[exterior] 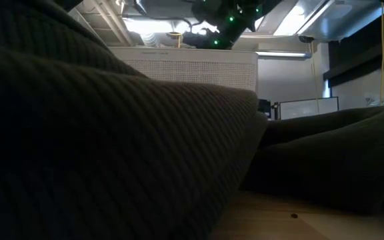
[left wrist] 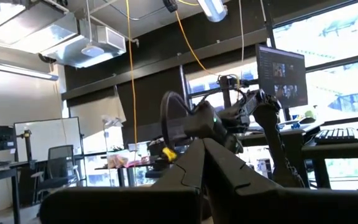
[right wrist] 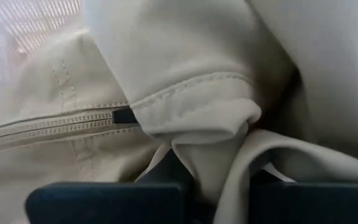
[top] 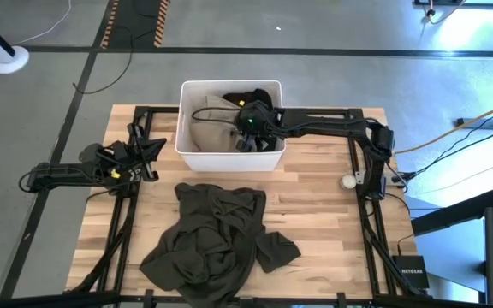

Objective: Sort clothes
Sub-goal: Put the brown jacket into the white laundry organizer

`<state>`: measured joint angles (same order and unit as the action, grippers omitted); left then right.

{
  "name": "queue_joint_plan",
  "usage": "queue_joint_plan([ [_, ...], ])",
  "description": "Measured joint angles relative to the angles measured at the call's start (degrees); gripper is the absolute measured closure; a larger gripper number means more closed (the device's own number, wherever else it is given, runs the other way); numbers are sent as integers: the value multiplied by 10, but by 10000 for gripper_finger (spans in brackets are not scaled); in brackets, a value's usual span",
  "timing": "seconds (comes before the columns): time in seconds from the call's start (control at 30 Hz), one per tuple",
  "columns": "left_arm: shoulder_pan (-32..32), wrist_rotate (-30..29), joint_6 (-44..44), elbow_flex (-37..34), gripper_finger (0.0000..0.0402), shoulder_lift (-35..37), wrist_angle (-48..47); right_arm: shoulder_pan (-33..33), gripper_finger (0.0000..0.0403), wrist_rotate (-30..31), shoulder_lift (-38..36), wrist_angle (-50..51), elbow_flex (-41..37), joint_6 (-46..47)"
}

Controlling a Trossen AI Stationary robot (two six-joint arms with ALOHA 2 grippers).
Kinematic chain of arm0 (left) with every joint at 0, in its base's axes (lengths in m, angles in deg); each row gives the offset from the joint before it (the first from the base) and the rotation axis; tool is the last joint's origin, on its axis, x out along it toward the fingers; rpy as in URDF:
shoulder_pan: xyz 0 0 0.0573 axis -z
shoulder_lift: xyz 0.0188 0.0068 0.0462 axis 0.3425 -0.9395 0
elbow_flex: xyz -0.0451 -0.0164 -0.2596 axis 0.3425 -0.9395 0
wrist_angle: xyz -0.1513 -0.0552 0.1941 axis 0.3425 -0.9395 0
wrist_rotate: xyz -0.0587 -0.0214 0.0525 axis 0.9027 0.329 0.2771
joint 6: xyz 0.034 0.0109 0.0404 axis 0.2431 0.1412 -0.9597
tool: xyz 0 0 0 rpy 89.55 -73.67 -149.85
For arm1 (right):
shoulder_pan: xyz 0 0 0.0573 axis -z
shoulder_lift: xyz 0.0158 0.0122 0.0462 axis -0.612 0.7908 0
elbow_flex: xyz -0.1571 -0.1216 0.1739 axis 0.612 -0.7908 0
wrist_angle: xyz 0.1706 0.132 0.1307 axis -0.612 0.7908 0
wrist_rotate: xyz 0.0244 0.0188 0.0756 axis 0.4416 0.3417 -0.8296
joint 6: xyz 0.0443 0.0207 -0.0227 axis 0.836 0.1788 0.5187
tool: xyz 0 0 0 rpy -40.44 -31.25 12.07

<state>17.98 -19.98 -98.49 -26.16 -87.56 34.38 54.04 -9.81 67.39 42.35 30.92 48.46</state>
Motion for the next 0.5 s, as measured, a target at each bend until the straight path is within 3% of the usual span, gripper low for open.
queue_joint_plan([
  [0.23, 0, 0, -2, 0, 401, 0, 0, 3, 356, -8, 0, -7, -19, 65],
  [0.5, 0, 0, -11, 0, 401, 0, -9, 3, 253, -19, -1, 11, 19, 74],
])
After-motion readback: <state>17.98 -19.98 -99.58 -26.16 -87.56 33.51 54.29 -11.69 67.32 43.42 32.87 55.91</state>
